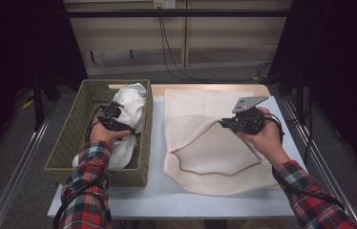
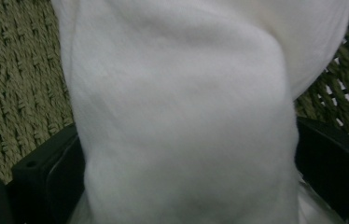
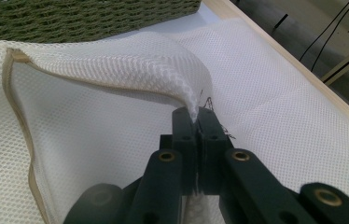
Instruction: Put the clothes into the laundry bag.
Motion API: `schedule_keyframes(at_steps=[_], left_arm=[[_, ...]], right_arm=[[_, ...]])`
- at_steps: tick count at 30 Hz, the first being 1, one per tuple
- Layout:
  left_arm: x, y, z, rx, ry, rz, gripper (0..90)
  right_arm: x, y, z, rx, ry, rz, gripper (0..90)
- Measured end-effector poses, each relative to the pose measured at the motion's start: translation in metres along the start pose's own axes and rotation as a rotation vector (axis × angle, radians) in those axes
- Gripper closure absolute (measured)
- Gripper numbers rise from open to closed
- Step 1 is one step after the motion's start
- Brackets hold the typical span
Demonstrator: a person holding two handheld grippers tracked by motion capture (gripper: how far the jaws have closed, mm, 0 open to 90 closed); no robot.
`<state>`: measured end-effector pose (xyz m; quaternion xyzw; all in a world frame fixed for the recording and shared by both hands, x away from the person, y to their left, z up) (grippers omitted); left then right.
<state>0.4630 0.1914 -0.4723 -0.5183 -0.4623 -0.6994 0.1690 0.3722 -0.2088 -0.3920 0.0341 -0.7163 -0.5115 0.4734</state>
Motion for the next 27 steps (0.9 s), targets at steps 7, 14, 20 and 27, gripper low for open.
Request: schedule_keyframes(at_steps=[7,14,20,27], left_arm=[[-0.007,-0.003,0.0,-0.017,0.003,0.031,5.4],[-0.011,-0.006,0.0,-0.011,0.001,0.037,6.0],[-0.017,-0.008,0.0,-0.001,-0.007,0.071,6.0],[-0.018,-0.009,0.0,-0.032,0.022,0.098,17.9]], right_arm=[[-0.001,0.0,0.001,-0.004,0.0,0.001,88.2],[-0.001,-0.002,0.001,-0.01,0.0,0.002,88.2],[-0.001,-0.002,0.001,-0.006,0.002,0.001,88.2],[-0.001,-0.003,0.001,-0.009,0.005,-0.001,88.2]])
Point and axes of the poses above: each handheld gripper's, and its own axes: x roughly backward along the jaws, y roughly out of its top, z roughly to its left, the point moved 4 cm from there along -x, roughly forward along the jaws, and after that the axes turned 9 degrees about -x, right-handed, at the moved point
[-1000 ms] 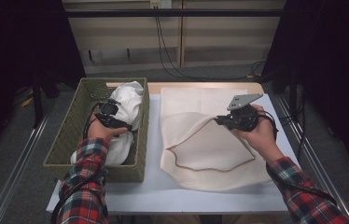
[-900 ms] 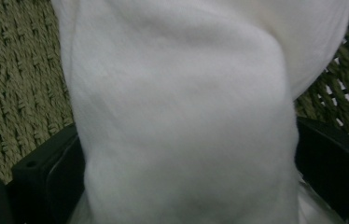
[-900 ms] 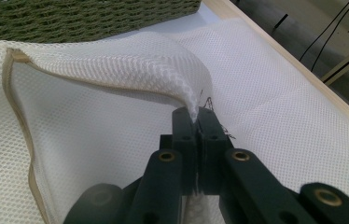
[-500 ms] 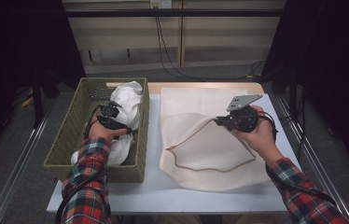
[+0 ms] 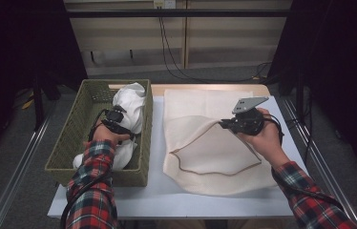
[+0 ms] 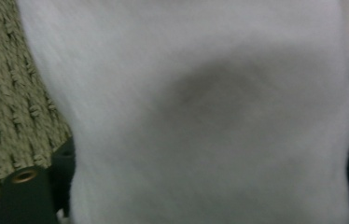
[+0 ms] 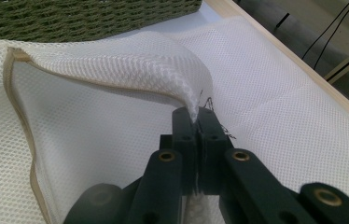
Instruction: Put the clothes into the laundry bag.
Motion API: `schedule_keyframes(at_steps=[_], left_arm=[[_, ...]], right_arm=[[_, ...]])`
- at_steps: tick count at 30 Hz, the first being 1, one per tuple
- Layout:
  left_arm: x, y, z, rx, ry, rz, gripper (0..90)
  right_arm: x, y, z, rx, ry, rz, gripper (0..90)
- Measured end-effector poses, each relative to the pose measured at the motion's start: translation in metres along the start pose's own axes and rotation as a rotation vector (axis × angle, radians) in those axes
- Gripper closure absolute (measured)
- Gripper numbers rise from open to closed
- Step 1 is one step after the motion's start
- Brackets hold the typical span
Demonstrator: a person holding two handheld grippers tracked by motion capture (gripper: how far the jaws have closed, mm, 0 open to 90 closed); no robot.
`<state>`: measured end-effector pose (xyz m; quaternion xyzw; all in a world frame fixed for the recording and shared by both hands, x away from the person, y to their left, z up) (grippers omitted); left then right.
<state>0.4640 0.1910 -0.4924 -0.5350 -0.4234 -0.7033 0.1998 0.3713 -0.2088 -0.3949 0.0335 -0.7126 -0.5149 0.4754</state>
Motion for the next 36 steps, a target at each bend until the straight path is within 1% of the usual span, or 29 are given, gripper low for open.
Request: schedule_keyframes(at_steps=[1,2,3,4,6,7,8,9,11,12,14,15,16,17,19,20,21,23,25,26,28,30,31,33,34,36], left_arm=[[0.0,0.0,-0.001,0.023,0.031,-0.001,23.0],[0.0,0.0,0.0,0.005,0.038,0.0,27.2],[0.0,0.0,-0.001,0.011,0.031,0.006,28.5],[0.001,0.0,-0.003,0.023,0.033,0.01,31.1],[0.001,0.001,-0.003,0.017,0.04,0.008,35.7],[0.002,0.001,-0.003,0.014,0.045,0.001,35.7],[0.005,0.001,-0.002,0.024,0.052,0.007,39.6],[0.006,0.001,-0.001,0.024,0.048,0.006,48.2],[0.006,0.002,-0.001,0.027,0.05,0.005,51.6],[0.006,0.002,-0.001,0.032,0.053,0.005,51.6],[0.007,0.003,-0.002,0.055,0.053,0.004,54.3],[0.008,0.003,-0.001,0.057,0.052,0.007,56.1],[0.008,0.003,-0.001,0.069,0.046,0.001,58.0],[0.009,0.002,0.0,0.077,0.047,-0.002,58.7],[0.009,0.003,0.0,0.082,0.047,-0.006,59.0],[0.01,0.003,0.001,0.071,0.05,0.0,59.1],[0.011,0.004,0.0,0.084,0.049,-0.005,59.2],[0.012,0.004,0.002,0.087,0.044,-0.007,59.8],[0.015,0.005,0.001,0.101,0.041,-0.012,59.9],[0.018,0.007,0.001,0.096,0.042,-0.022,60.0],[0.02,0.008,0.0,0.097,0.037,-0.025,60.1],[0.027,0.01,-0.001,0.075,0.022,-0.044,60.3],[0.027,0.01,-0.001,0.075,0.022,-0.044,60.4],[0.034,0.011,-0.002,0.085,0.018,-0.073,60.4],[0.038,0.011,-0.001,0.076,0.02,-0.078,60.5],[0.047,0.012,0.001,0.083,0.019,-0.103,60.7]], right_arm=[[0.0,0.0,0.0,0.001,-0.002,-0.002,88.2],[0.0,0.0,0.0,-0.002,-0.001,-0.002,88.2],[0.001,0.0,0.0,0.0,0.0,-0.002,88.2],[0.001,0.0,-0.001,0.002,-0.002,-0.004,88.2],[0.002,0.0,-0.001,-0.002,-0.003,-0.003,88.2],[0.002,0.0,-0.001,-0.002,-0.003,-0.003,88.2],[0.002,0.0,-0.001,-0.001,-0.005,-0.005,88.2],[0.002,0.001,0.0,0.005,-0.003,-0.005,88.2],[0.002,0.0,-0.001,0.001,-0.008,-0.007,88.2],[0.002,0.0,-0.001,0.002,-0.004,-0.007,88.2],[0.001,-0.001,-0.002,-0.003,-0.006,-0.004,88.2],[0.001,0.0,-0.002,-0.005,-0.007,-0.005,88.2],[0.002,0.001,-0.002,-0.002,-0.011,-0.011,88.2],[0.002,0.001,-0.002,-0.001,-0.005,-0.007,88.2],[0.002,0.001,-0.002,-0.002,-0.007,-0.007,88.2],[0.002,0.001,-0.002,0.0,-0.008,-0.007,88.2],[0.002,0.001,-0.002,0.001,-0.009,-0.007,88.2],[0.003,0.001,-0.003,-0.006,-0.008,-0.007,88.2],[0.003,0.002,-0.004,-0.003,-0.006,-0.009,88.2],[0.003,0.002,-0.004,-0.005,-0.007,-0.01,88.2],[0.002,0.001,-0.004,-0.007,-0.005,-0.012,88.2],[0.001,0.001,-0.005,-0.01,-0.006,-0.01,88.2],[0.001,0.001,-0.005,-0.01,-0.006,-0.01,88.2],[0.002,0.001,-0.006,-0.009,-0.004,-0.01,88.2],[0.002,0.001,-0.006,-0.009,-0.005,-0.011,88.2],[0.003,0.002,-0.006,-0.012,-0.007,-0.011,88.2]])
Point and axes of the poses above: each handheld gripper's, and its own axes: x roughly backward along the jaws, y roughly out of its top, z roughly to its left, the point moved 4 cm from there along -x, roughly forward along the jaws, and after that the axes turned 9 degrees about -x, right-handed, at the moved point
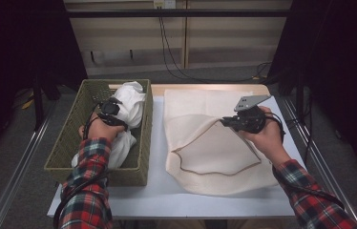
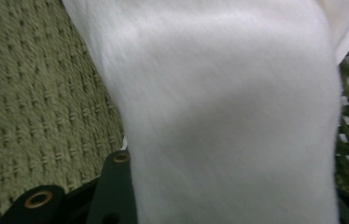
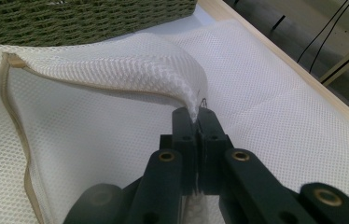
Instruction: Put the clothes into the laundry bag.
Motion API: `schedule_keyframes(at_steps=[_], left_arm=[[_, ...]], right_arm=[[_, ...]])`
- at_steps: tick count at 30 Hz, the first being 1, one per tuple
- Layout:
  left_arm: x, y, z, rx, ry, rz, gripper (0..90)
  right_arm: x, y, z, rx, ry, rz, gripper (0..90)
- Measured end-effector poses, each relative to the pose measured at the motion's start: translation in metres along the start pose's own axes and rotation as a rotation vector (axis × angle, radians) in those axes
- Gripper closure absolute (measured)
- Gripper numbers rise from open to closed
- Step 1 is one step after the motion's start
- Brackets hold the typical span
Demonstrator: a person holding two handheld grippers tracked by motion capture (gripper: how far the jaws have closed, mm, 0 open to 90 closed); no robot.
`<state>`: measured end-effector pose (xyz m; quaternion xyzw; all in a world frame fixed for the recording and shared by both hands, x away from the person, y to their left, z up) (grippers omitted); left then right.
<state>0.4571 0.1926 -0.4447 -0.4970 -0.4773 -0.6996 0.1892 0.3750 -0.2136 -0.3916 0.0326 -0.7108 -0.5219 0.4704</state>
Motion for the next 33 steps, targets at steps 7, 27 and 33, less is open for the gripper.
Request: schedule_keyframes(at_steps=[7,27,33], left_arm=[[0.033,0.009,0.004,0.027,-0.033,-0.095,61.1],[0.077,0.027,0.001,0.076,-0.145,-0.279,61.5],[0.086,0.033,-0.003,0.087,-0.184,-0.331,61.4]], right_arm=[[0.0,0.001,0.001,0.007,-0.005,-0.004,88.2],[-0.001,0.001,-0.003,-0.013,-0.01,-0.008,88.2],[-0.001,0.0,-0.005,-0.021,-0.012,-0.012,88.2]])
Point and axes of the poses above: each handheld gripper's, and its own axes: x roughly backward along the jaws, y roughly out of its top, z roughly to its left, the point moved 4 cm from there along -x, roughly forward along the jaws, and after that the axes turned 9 degrees about -x, right-handed, at the moved point
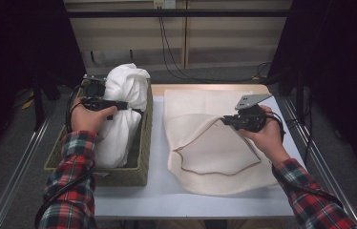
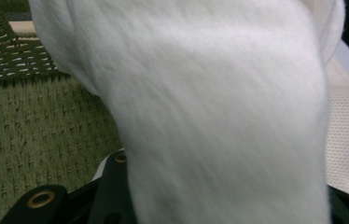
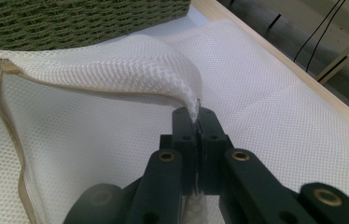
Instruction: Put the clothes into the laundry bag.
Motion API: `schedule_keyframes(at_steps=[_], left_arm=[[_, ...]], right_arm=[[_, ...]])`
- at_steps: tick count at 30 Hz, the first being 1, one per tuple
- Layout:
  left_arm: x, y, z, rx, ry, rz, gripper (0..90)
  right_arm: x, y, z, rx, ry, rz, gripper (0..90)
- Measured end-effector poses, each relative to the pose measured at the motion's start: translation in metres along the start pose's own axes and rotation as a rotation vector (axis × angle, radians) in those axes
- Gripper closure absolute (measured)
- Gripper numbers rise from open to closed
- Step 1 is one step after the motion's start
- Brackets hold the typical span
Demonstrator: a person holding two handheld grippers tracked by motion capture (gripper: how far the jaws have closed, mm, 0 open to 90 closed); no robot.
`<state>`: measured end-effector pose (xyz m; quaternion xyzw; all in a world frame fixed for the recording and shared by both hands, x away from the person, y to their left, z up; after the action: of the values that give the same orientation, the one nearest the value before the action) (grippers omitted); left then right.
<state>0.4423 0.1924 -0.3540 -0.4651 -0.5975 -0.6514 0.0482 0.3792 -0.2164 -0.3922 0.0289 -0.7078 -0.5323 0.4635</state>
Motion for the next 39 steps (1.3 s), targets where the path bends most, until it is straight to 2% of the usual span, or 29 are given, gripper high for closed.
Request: schedule_keyframes(at_steps=[3,4,12,14,17,24,39], left_arm=[[0.002,0.003,-0.004,0.006,-0.017,-0.024,61.4],[0.004,0.006,-0.006,-0.009,-0.028,-0.023,61.4],[0.008,0.016,-0.015,-0.007,-0.069,-0.068,61.4],[0.01,0.02,-0.02,-0.004,-0.104,-0.085,61.4],[0.011,0.025,-0.027,-0.014,-0.13,-0.098,61.4],[0.014,0.033,-0.037,-0.039,-0.157,-0.104,61.4],[0.028,0.05,-0.047,-0.032,-0.211,-0.153,61.4]], right_arm=[[0.0,-0.001,0.0,0.003,0.001,0.001,88.2],[0.0,-0.001,0.0,0.001,0.003,0.004,88.2],[-0.001,-0.002,0.0,-0.001,0.003,0.008,88.2],[-0.001,-0.002,0.0,-0.002,0.003,0.008,88.2],[-0.001,-0.003,-0.001,-0.004,0.002,0.006,88.2],[-0.001,-0.004,-0.003,-0.01,0.002,0.005,88.2],[-0.003,-0.005,-0.004,-0.013,0.005,0.01,88.2]])
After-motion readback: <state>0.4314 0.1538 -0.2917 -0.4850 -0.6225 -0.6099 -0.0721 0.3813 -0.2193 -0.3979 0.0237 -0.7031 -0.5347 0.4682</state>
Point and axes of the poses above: each handheld gripper's, and its own axes: x roughly backward along the jaws, y roughly out of its top, z roughly to its left, the point moved 4 cm from there along -x, roughly forward along the jaws, and after that the axes turned 9 degrees about -x, right-handed, at the moved point
